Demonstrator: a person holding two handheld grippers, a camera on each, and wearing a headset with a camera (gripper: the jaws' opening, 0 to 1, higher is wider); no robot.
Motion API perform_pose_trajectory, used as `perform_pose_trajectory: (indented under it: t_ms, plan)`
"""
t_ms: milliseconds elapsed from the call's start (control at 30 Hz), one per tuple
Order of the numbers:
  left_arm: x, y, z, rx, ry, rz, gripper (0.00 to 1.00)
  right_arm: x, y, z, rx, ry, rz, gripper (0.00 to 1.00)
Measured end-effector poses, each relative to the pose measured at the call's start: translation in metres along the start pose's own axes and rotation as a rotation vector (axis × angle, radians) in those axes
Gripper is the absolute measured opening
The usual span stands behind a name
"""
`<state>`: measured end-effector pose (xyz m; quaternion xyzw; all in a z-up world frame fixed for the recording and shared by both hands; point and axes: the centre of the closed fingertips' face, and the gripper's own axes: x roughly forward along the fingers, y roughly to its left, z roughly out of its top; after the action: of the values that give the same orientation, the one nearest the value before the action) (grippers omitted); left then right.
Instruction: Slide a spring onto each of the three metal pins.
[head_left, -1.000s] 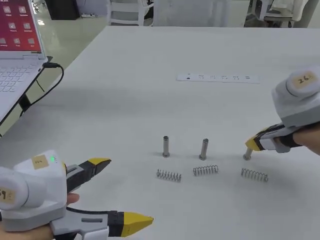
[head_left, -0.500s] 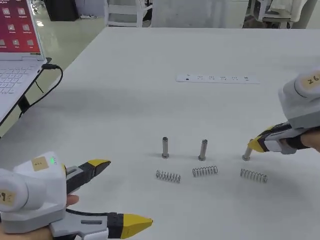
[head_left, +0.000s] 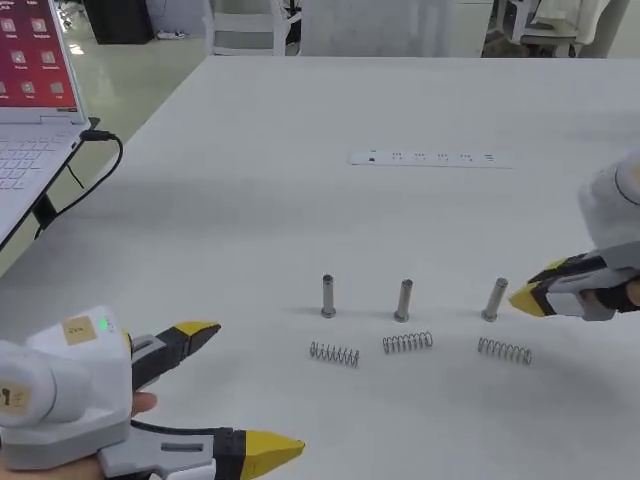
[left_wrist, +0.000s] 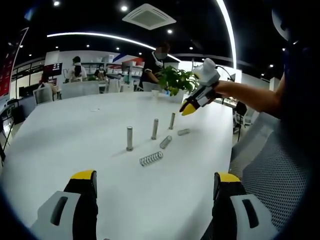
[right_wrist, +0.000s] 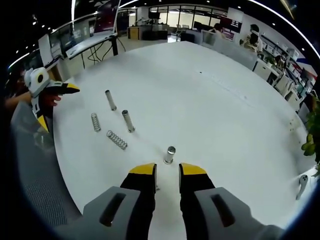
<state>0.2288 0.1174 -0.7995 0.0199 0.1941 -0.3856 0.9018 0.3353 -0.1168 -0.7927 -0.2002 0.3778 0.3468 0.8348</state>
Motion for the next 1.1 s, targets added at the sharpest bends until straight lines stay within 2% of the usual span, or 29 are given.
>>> perform_pose_trajectory:
  t_ms: [200,367,700,800,1100]
  plan:
    - [0.0,0.0,0.001,0.0,-0.003,0.002,0.94,0.0,0.007,-0.006,-0.028,0.019,0.024,0.16]
    - [0.0,0.001,0.001,-0.001,-0.005,0.004,0.94,0.002,0.016,-0.017,-0.07,0.058,0.068,0.17]
    - [0.0,0.0,0.001,-0.003,-0.003,0.002,0.93,0.009,0.024,-0.034,-0.125,0.12,0.126,0.17]
    - [0.0,-0.001,0.0,-0.002,-0.002,0.002,0.93,0.013,0.027,-0.04,-0.153,0.141,0.159,0.17]
    - [0.0,-0.001,0.001,-0.003,-0.002,0.005,0.93,0.022,0.026,-0.054,-0.205,0.191,0.184,0.17]
